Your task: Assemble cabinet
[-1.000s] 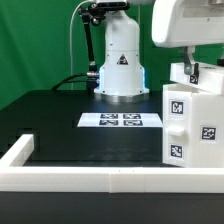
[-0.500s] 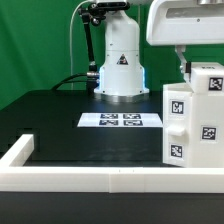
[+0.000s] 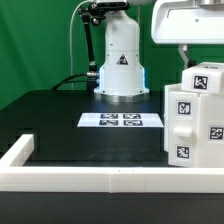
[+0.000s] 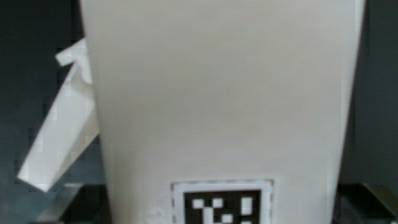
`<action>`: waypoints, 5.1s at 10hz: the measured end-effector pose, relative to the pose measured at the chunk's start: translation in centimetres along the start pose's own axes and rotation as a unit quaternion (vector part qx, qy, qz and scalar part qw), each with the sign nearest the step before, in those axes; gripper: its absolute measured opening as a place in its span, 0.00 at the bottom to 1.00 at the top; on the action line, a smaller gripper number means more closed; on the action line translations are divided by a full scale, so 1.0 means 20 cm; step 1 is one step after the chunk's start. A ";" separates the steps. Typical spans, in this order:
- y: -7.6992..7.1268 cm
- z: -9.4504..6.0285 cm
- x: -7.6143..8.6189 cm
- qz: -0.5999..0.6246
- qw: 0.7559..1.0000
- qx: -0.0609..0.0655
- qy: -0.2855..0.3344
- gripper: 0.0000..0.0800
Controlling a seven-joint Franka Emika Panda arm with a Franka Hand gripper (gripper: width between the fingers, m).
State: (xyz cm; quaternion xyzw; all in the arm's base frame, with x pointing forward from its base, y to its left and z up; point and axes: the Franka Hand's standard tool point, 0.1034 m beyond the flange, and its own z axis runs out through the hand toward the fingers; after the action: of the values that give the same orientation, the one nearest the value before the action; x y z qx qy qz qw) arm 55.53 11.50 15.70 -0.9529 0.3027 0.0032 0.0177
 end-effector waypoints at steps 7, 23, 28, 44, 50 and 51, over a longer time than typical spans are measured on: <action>-0.01 0.01 -0.01 0.263 0.965 0.012 0.000 0.70; -0.12 -0.10 -0.05 0.545 0.834 0.052 -0.067 1.00; -0.17 -0.12 -0.04 0.287 0.955 0.041 -0.058 1.00; -0.10 -0.09 0.00 -0.790 0.612 0.025 -0.003 1.00; -0.01 -0.02 0.04 -0.864 0.504 0.010 0.008 1.00; 0.00 -0.02 0.04 -0.862 0.507 0.010 0.007 1.00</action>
Offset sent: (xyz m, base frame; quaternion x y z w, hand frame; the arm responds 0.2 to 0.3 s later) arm 0.0000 0.0000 0.0000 0.0000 0.0000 0.1296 0.9916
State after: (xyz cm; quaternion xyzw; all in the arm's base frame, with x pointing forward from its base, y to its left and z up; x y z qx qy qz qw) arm 56.21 11.05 16.10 -0.7439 -0.6676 -0.0238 0.0193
